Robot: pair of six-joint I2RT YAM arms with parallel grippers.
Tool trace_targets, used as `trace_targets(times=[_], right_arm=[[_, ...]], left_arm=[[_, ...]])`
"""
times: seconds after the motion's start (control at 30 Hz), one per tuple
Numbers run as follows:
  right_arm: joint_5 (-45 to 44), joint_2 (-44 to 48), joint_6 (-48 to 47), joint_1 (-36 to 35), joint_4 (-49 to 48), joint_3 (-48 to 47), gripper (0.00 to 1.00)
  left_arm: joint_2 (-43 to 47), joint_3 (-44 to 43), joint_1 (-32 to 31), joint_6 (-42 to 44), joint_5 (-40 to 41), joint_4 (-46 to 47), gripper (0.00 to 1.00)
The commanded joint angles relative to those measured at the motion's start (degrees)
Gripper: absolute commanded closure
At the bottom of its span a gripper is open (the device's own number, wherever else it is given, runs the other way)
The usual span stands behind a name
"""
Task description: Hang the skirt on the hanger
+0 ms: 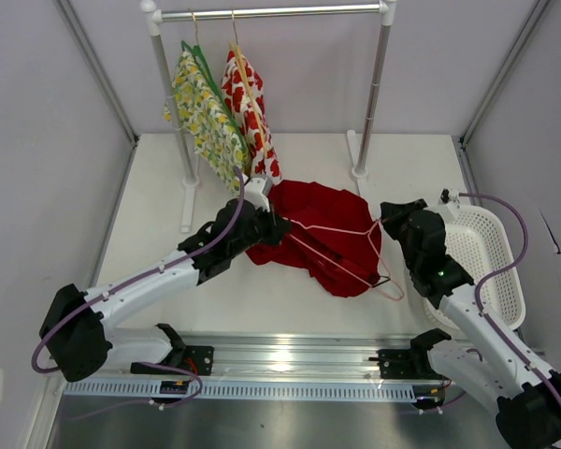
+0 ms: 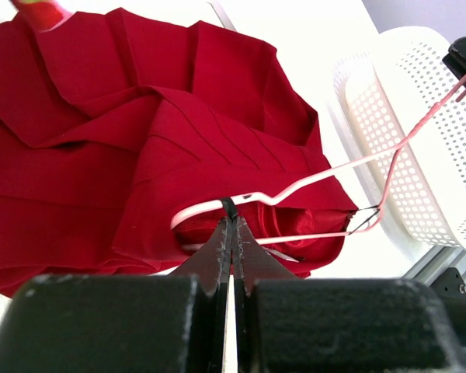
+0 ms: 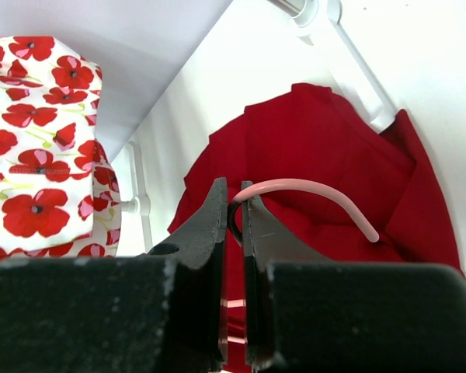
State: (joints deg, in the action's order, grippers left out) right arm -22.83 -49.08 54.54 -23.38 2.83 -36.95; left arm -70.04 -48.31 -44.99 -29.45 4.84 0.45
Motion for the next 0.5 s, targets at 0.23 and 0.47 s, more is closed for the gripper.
trace_targets(times=[0.23, 0.47], right_arm=[[2.96, 2.23, -0.05, 0.96, -0.02, -5.05, 1.00], [6.66, 1.62, -0.67, 0.61, -0.10, -9.37, 1.00]], left_arm=[[4.03, -3.01, -1.24, 1.42, 0.69, 0.52, 1.00], [4.21, -9.34, -2.03, 4.05, -1.32, -4.57, 1.00]])
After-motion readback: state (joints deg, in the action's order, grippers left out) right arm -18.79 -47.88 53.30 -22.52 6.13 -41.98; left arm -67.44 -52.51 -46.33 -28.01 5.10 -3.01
